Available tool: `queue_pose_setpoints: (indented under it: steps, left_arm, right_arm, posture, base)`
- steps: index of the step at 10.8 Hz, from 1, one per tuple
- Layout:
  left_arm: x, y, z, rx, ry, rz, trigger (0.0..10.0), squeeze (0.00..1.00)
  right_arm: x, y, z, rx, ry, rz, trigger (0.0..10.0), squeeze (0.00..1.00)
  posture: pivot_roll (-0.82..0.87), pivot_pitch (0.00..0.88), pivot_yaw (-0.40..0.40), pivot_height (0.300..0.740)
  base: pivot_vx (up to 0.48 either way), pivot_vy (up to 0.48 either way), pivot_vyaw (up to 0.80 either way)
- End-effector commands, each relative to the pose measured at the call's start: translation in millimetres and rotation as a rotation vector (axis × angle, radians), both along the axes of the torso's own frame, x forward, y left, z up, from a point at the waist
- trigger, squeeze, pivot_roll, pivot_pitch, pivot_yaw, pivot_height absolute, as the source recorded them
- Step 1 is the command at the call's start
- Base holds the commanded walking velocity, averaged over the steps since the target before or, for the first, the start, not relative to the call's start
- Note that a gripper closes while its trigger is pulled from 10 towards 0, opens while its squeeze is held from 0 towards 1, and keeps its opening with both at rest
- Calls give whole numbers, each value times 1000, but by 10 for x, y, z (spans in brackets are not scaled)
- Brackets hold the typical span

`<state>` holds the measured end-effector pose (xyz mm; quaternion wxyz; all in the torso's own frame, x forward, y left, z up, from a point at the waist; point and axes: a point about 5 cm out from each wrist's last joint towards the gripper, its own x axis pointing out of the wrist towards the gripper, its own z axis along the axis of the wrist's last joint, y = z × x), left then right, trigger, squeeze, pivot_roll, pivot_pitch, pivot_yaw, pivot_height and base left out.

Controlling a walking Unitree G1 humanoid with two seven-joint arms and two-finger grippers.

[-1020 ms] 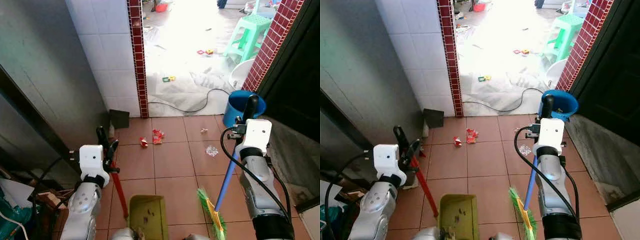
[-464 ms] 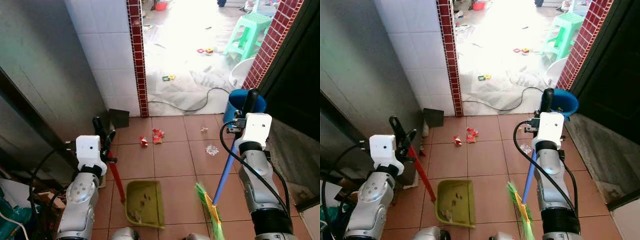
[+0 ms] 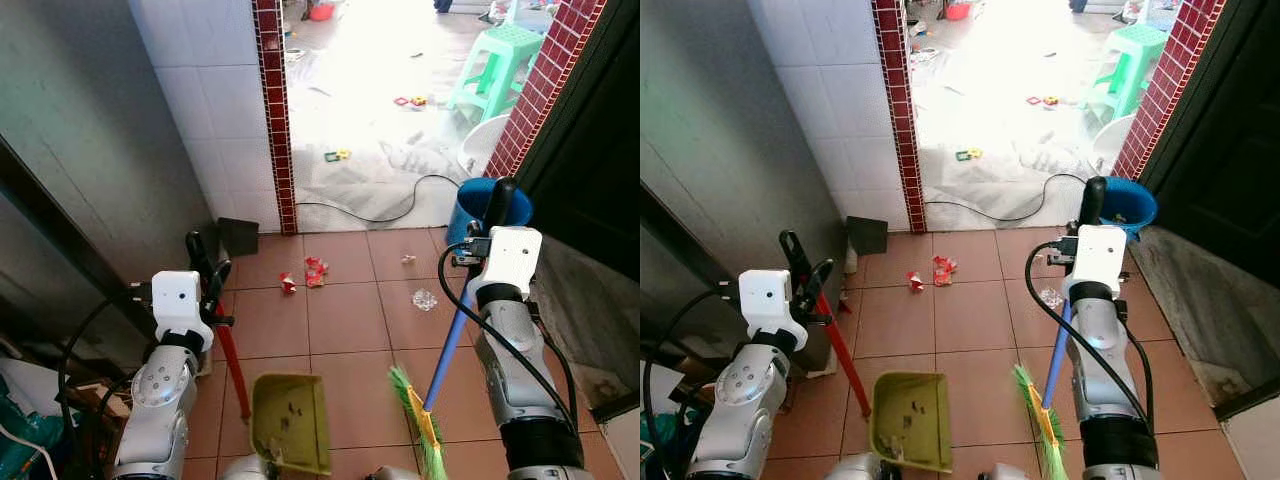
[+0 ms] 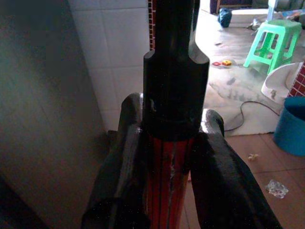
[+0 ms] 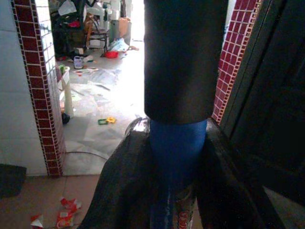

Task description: Sweep floor

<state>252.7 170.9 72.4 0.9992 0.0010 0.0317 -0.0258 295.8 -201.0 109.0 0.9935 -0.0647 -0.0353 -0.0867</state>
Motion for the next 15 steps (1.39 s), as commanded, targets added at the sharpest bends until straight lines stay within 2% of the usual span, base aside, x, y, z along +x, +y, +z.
queue_pose_setpoints:
  steps: [1, 13, 15]
  left_arm:
    - [21, 30, 67, -1, -33, 5, 10000, 0]
    - [22, 0, 41, -9, -19, -10, 10000, 0]
    - [23, -8, 39, -21, -17, -16, 10000, 0]
  right_arm:
    - [23, 4, 39, 3, -12, 3, 10000, 0]
    - [18, 29, 12, -11, -2, 13, 10000, 0]
    - [12, 14, 1, -16, 7, 11, 10000, 0]
  posture:
    - [-91, 0, 55, 740]
    - [-91, 0, 57, 740]
    - [-93, 0, 56, 740]
  base:
    - [0, 0, 0]
    - [0, 0, 0]
    - [0, 0, -638]
